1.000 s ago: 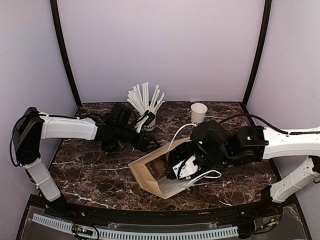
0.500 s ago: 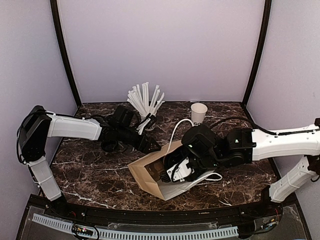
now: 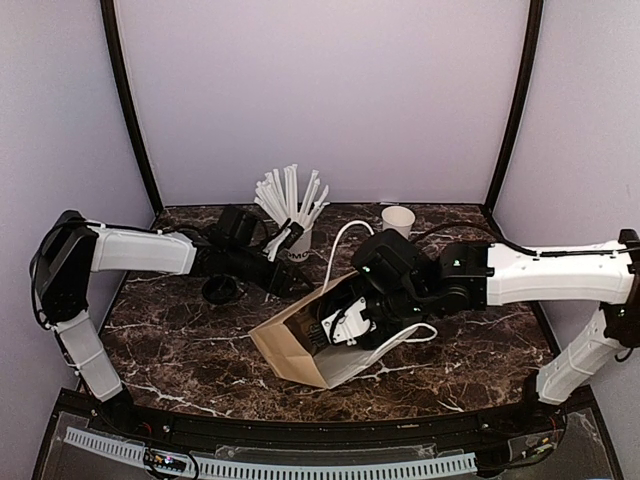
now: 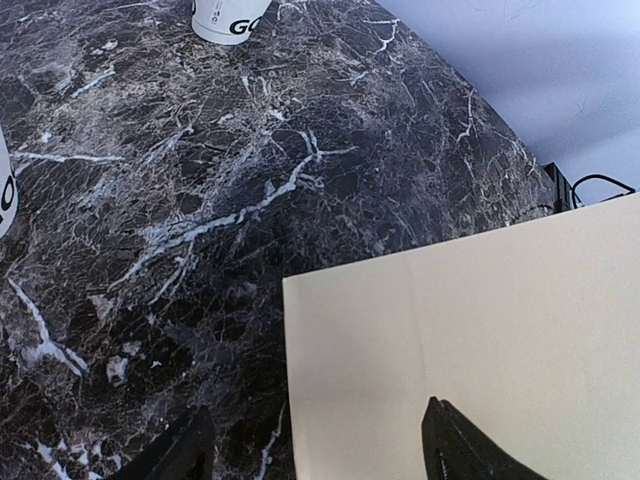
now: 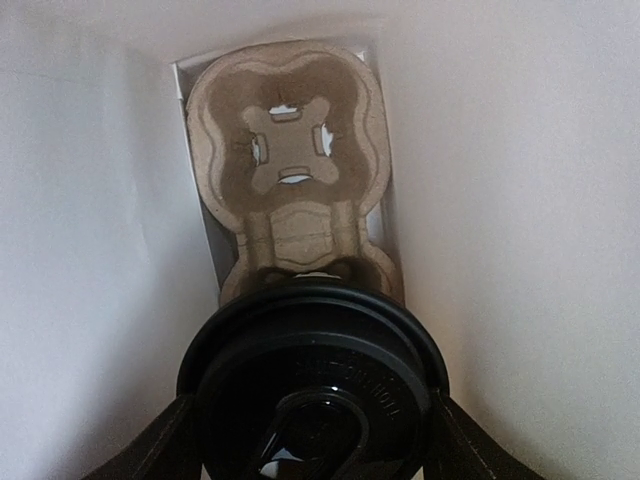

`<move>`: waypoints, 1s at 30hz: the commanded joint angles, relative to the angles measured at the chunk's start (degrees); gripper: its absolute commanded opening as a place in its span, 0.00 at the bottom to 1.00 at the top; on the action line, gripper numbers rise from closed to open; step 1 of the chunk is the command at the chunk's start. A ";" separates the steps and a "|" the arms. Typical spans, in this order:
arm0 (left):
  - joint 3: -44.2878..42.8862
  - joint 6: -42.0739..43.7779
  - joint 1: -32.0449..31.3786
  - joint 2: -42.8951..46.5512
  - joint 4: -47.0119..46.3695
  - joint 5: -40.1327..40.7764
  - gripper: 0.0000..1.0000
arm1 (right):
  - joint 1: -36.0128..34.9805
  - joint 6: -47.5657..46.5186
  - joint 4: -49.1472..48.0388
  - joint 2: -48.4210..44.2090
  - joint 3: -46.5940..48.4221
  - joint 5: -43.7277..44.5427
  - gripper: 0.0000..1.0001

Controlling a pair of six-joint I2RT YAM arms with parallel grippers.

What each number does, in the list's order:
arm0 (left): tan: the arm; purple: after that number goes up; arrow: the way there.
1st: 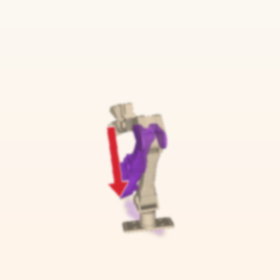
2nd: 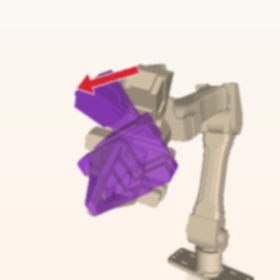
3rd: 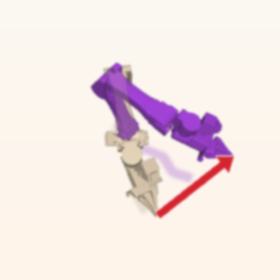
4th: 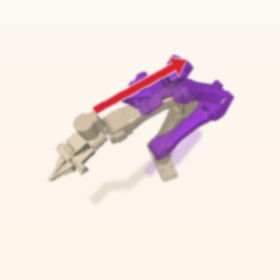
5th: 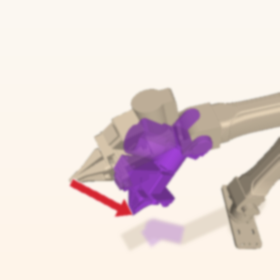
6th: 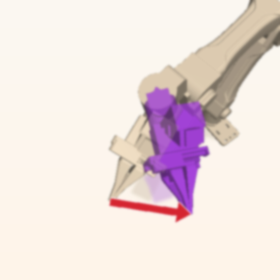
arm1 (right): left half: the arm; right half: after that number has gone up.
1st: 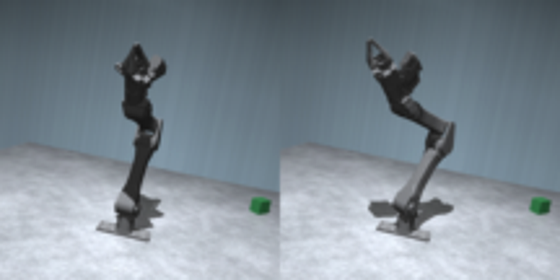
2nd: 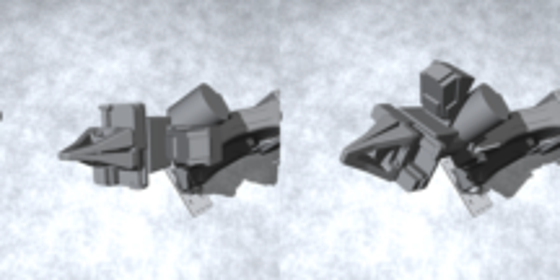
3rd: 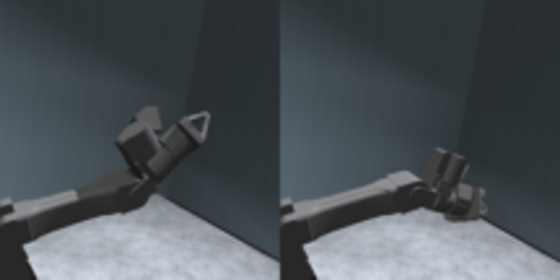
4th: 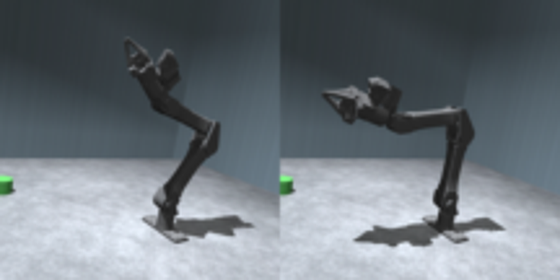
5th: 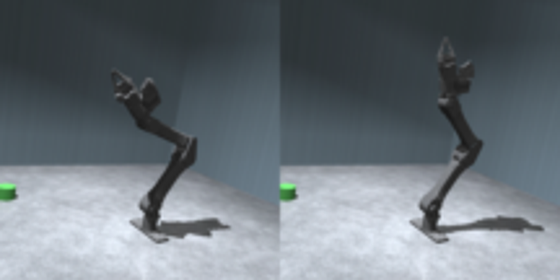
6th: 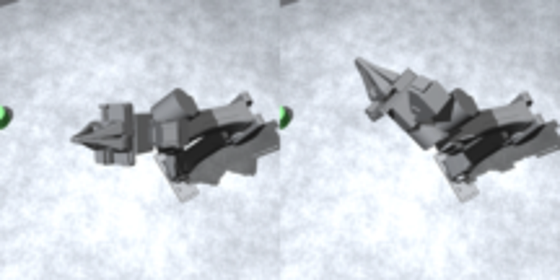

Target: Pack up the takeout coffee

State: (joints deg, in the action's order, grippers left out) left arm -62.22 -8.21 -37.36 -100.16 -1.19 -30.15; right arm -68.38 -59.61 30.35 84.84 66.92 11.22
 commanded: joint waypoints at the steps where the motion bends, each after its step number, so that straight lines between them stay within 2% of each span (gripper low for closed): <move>1: -1.16 0.33 0.81 2.53 3.39 -2.13 0.74 | 1.42 1.77 2.77 2.26 5.63 -3.94 0.38; 5: -3.12 0.99 1.06 -0.11 5.78 -3.12 0.74 | 2.02 1.65 6.78 4.56 9.50 -6.37 0.38; 13: -3.51 -0.99 1.09 -3.61 2.25 -6.74 0.74 | 3.30 2.55 10.38 7.54 14.29 -8.81 0.38; 30: -4.20 -1.91 1.07 -10.60 1.35 -8.93 0.72 | 5.55 1.61 2.43 8.85 9.76 -7.19 0.36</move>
State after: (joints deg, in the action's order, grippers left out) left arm -66.17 -10.31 -35.46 -108.75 -2.13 -36.93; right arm -64.27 -57.95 37.98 92.09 77.43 3.73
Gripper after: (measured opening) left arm 0.726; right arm 0.711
